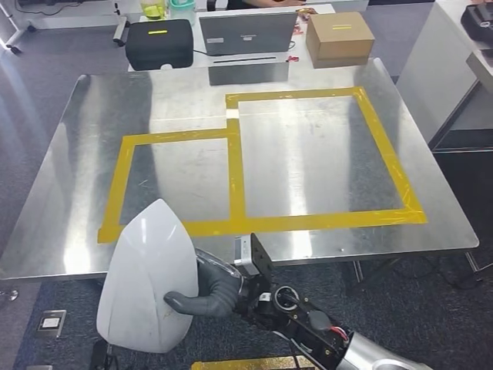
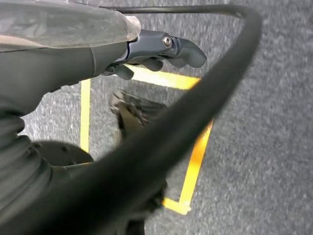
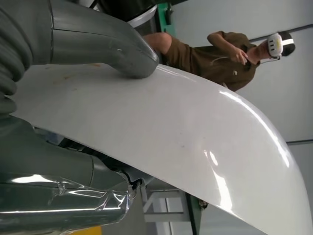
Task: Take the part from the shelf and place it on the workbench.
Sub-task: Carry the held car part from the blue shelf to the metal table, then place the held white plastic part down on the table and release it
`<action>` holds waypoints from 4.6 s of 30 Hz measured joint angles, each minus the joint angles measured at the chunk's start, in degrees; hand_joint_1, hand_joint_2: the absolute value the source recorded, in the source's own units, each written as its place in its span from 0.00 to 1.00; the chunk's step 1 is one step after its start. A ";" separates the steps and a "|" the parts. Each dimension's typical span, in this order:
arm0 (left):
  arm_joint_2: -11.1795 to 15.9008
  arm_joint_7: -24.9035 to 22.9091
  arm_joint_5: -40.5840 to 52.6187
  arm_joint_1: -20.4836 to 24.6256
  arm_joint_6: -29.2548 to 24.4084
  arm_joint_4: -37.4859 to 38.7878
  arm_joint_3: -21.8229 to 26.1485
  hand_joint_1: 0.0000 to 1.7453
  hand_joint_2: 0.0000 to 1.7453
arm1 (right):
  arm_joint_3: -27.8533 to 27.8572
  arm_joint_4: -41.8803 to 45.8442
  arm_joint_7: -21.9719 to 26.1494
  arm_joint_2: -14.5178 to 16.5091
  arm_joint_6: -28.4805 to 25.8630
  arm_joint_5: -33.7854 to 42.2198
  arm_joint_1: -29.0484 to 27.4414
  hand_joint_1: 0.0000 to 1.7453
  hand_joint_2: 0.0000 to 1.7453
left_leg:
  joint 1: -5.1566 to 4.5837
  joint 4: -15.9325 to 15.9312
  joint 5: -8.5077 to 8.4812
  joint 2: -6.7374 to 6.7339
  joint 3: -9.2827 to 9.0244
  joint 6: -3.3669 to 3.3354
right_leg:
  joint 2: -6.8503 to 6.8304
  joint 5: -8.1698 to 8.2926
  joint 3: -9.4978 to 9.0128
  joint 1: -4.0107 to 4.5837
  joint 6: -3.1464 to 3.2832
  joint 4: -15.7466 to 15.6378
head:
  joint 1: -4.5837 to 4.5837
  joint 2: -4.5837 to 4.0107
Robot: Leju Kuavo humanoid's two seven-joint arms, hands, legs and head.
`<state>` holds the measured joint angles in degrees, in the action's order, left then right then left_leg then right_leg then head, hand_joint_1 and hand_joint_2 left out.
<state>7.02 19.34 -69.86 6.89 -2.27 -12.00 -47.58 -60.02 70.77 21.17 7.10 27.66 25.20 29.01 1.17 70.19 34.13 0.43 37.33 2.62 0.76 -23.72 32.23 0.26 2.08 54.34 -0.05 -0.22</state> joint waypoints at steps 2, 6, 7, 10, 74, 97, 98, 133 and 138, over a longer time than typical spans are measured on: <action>0.13 0.00 -0.01 -0.05 -0.18 0.00 0.00 0.00 1.00 | 0.00 0.01 -0.01 0.01 0.01 0.00 0.00 0.99 1.00 | 0.61 -6.41 -5.31 -0.07 -1.17 0.65 | 0.14 -0.74 -0.73 -0.46 -0.62 0.23 | -0.49 0.00; 0.09 0.12 -0.07 0.01 -0.24 0.00 0.00 0.00 1.00 | 0.01 0.02 -0.05 0.01 -0.09 -0.01 0.00 0.99 1.00 | 0.63 -14.79 -9.05 -0.09 -3.45 0.04 | 0.15 -1.95 -1.12 -0.54 -2.18 0.89 | -1.48 0.00; 0.07 0.20 -0.10 -0.06 -0.22 0.00 0.00 0.00 1.00 | 0.03 0.02 -0.05 0.01 -0.32 -0.01 0.00 0.99 1.00 | 0.58 -14.78 -9.20 -0.11 -3.51 -0.45 | 0.12 -2.22 -1.07 -0.49 -2.35 0.94 | -1.30 0.00; 0.00 0.53 -0.23 -0.31 -0.19 0.00 0.00 0.00 1.00 | 0.20 0.02 -0.15 0.00 -2.48 -0.72 0.06 0.99 1.00 | 0.52 -14.78 -9.75 -0.09 -3.74 -0.73 | 0.06 -2.57 -1.36 -0.51 -0.89 1.01 | -0.39 0.00; -1.88 -1.20 5.25 4.05 -0.99 0.00 -2.93 0.00 1.00 | 1.91 -26.83 -10.85 13.23 -67.64 -68.42 9.68 0.99 1.00 | -0.05 -15.18 -9.44 -0.09 -4.38 -1.50 | 0.05 -2.59 -2.16 -0.77 -3.17 0.16 | 0.35 0.00; -1.91 -0.85 5.27 4.29 -0.66 0.00 -3.21 0.00 1.00 | -8.99 -31.79 -19.84 13.40 -63.85 -33.86 18.19 0.99 1.00 | -0.05 -15.20 -9.47 -0.08 -4.38 -1.46 | 0.05 -2.60 -2.14 -0.77 -3.17 0.18 | 0.33 0.00; -1.91 -0.85 5.29 4.32 -0.65 0.00 -3.22 0.00 1.00 | -9.51 -32.20 -19.73 13.40 -63.79 -33.16 18.63 0.99 1.00 | -0.05 -15.20 -9.47 -0.08 -4.37 -1.46 | 0.05 -2.60 -2.14 -0.77 -3.17 0.18 | 0.33 0.00; -1.97 -0.76 6.06 4.87 -0.69 0.00 -3.90 0.00 0.00 | -16.64 -35.72 -15.73 13.40 -66.09 -24.46 25.05 0.00 0.00 | -0.05 -15.21 -9.47 -0.08 -4.39 -1.45 | 0.06 -2.60 -2.13 -0.77 -3.17 0.18 | 0.31 0.00; -1.97 -0.76 6.04 4.92 -0.54 0.00 -3.93 0.00 0.00 | -17.40 -35.88 -15.67 13.40 -66.24 -24.47 25.08 0.00 0.00 | -0.05 -15.21 -9.47 -0.08 -4.39 -1.45 | 0.06 -2.60 -2.13 -0.77 -3.17 0.19 | 0.32 0.00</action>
<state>5.05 18.58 -63.82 11.81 -2.80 -12.00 -51.52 -77.42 34.89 5.51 20.50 -38.58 0.73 54.09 1.12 54.98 24.66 0.34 32.95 1.17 0.82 -26.31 30.11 -0.52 -1.09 54.53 0.26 -0.22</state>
